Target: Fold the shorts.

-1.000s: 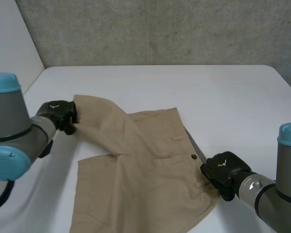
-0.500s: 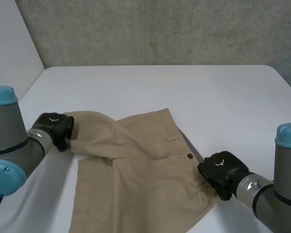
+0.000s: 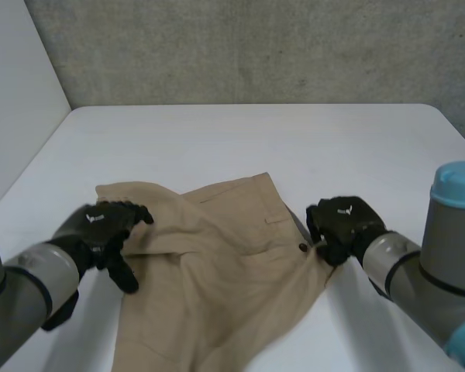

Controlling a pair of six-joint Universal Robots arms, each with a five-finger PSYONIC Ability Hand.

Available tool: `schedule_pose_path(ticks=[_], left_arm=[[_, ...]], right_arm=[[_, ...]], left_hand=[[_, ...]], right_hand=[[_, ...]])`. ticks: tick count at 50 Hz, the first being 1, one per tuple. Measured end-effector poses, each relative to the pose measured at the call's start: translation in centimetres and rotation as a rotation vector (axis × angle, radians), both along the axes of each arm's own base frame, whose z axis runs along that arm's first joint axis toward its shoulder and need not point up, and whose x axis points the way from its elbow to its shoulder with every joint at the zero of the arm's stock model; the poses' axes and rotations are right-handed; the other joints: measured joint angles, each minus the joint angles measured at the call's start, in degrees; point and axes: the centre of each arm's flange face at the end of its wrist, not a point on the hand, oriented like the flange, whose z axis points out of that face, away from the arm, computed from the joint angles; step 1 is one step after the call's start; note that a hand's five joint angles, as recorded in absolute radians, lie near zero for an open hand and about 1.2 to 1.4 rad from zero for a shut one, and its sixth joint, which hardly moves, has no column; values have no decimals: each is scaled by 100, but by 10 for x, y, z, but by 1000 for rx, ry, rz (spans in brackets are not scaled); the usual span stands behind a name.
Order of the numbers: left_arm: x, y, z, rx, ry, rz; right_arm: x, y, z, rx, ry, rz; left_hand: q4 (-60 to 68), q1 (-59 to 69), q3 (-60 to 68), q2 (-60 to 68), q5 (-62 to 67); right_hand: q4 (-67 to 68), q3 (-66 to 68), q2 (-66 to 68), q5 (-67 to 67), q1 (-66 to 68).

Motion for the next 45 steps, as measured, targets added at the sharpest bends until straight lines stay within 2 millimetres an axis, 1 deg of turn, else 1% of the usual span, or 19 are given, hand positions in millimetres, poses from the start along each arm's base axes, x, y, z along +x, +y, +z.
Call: schedule_pose_path(ticks=[3,9,14,17,25,29,32,33,34,37,38,40,41,42,43,44,45], left_arm=[[-3,14,-2,55,14,-16],[-8,37,-4,156,44,-27],[-10,46,-7,207,67,-20],[-12,49,-10,231,71,-15],[-12,46,-21,261,44,12],[-8,36,-27,231,4,76],[-5,29,-29,198,-18,120],[-4,26,-30,181,-27,140],[-3,23,-32,171,-33,153],[-2,19,-36,159,-51,173],[-1,18,-38,160,-58,176],[-1,18,-42,168,-71,179],[0,18,-43,171,-73,179],[0,18,-46,177,-80,179],[0,19,-47,183,-85,178],[0,19,-49,189,-90,177],[1,19,-50,192,-92,176]], right_arm=[[3,-13,1,-7,-41,-35],[7,-40,0,-36,-66,-113],[8,-52,-4,-51,-55,-157],[8,-54,-7,-51,-46,-164],[7,-49,-12,-32,-33,-160],[6,-45,-14,-22,-27,-156],[5,-43,-14,-20,-24,-154],[5,-42,-14,-21,-24,-154],[4,-42,-13,-22,-24,-153],[3,-41,-11,-27,-26,-154],[3,-41,-10,-30,-27,-155],[2,-40,-7,-36,-29,-156],[2,-40,-7,-37,-30,-156],[2,-40,-6,-39,-30,-156],[2,-40,-5,-42,-32,-157],[1,-40,-4,-44,-32,-156],[1,-40,-3,-45,-32,-156]], left_hand=[[0,0,0,0,0],[0,0,0,0,1],[0,0,0,0,1],[0,0,0,0,0],[0,0,0,0,0],[14,1,6,12,27],[212,137,222,248,288],[347,262,326,378,423],[782,731,750,770,851],[1088,1063,1046,1091,1149],[1484,1441,1448,1478,1526],[1936,1918,1933,1963,1964],[1936,1918,1933,1963,1964],[2472,2513,2441,2531,2500],[2588,2636,2556,2590,2618],[3202,3269,3166,3248,3235],[3202,3269,3166,3248,3235]], right_hand=[[0,0,0,0,0],[0,0,0,0,0],[0,0,1,0,0],[0,0,0,0,0],[0,0,0,0,0],[0,0,0,0,0],[0,0,0,0,0],[0,0,0,0,0],[0,0,1,0,0],[0,-1,0,0,0],[0,-1,0,0,0],[0,0,0,0,0],[0,0,0,0,0],[0,0,0,0,0],[0,0,0,0,0],[0,0,0,0,0],[0,0,0,0,0]])
